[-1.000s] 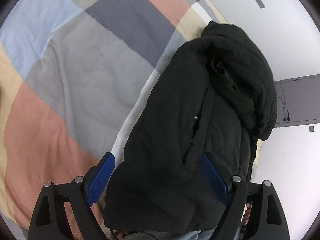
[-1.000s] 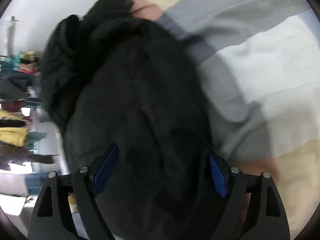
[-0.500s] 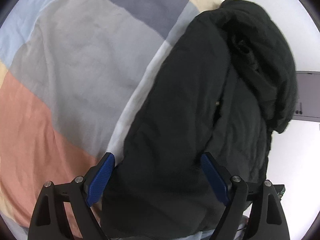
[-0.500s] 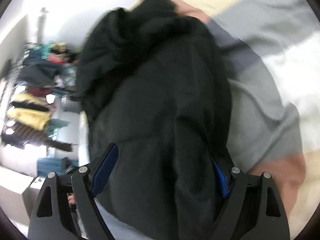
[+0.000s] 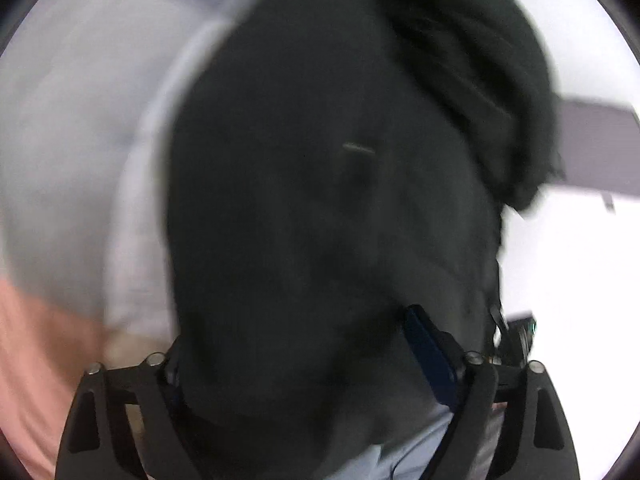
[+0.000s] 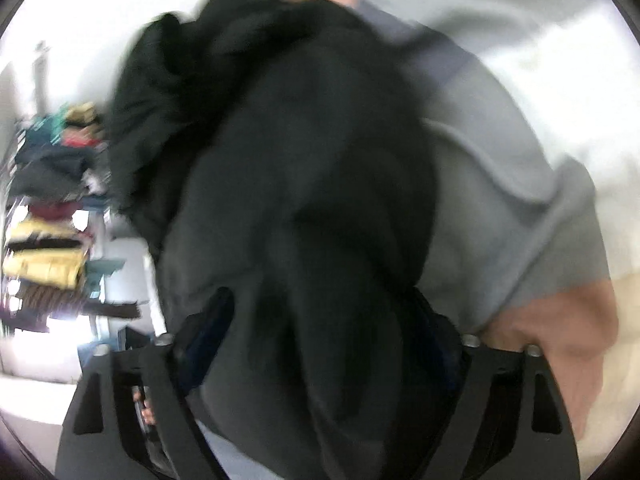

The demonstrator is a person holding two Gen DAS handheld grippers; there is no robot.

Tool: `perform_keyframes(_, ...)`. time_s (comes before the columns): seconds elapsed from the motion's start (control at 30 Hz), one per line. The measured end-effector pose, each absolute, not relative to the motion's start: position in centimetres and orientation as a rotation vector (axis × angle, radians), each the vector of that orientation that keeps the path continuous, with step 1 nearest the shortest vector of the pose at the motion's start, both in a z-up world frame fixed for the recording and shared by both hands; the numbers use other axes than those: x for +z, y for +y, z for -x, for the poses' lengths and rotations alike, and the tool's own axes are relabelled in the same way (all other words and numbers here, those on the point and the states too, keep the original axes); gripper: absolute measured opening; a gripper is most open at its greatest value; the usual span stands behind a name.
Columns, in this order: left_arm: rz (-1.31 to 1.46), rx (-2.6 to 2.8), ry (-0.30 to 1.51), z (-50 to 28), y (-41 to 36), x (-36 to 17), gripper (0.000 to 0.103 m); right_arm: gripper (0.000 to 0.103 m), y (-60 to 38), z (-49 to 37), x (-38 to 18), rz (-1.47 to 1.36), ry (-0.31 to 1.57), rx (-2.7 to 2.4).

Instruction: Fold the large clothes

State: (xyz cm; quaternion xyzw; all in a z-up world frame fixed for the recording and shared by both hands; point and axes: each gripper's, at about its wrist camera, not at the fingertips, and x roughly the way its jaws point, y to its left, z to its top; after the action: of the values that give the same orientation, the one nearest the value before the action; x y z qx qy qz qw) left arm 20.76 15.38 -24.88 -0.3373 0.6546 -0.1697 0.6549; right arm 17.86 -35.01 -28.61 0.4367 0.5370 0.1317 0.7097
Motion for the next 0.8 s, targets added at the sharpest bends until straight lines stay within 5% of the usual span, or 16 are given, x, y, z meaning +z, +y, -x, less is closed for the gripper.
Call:
perform_keyframes(0.07,0.723,-0.450,1.432,-20.3,14.1,-23.1,0.074,0.037,-35.0,-17.7,-27.6,-0.936,1.168,0.307)
perform_keyframes(0.1,0.695,-0.482,1.408,-19.9,13.5,-22.1,0.063,0.028,-35.3,-17.6,-27.3,-0.932,1.156,0.292)
perform_keyframes(0.2,0.642,-0.491,1.397,-19.2,12.7,-20.9,0.021,0.015,-35.9,-17.5,-26.2,-0.939,1.121,0.298)
perform_keyframes(0.27,0.697,-0.457,1.378,-18.6,13.9,-20.4,0.012,0.011,-36.3,-17.4,-24.4,-0.916,1.081,0.311)
perform_keyframes(0.8,0.806,-0.422,1.051,-6.4,18.5,-7.2,0.004,0.007,-40.0,-7.2,-13.3,-0.908,0.863,0.358)
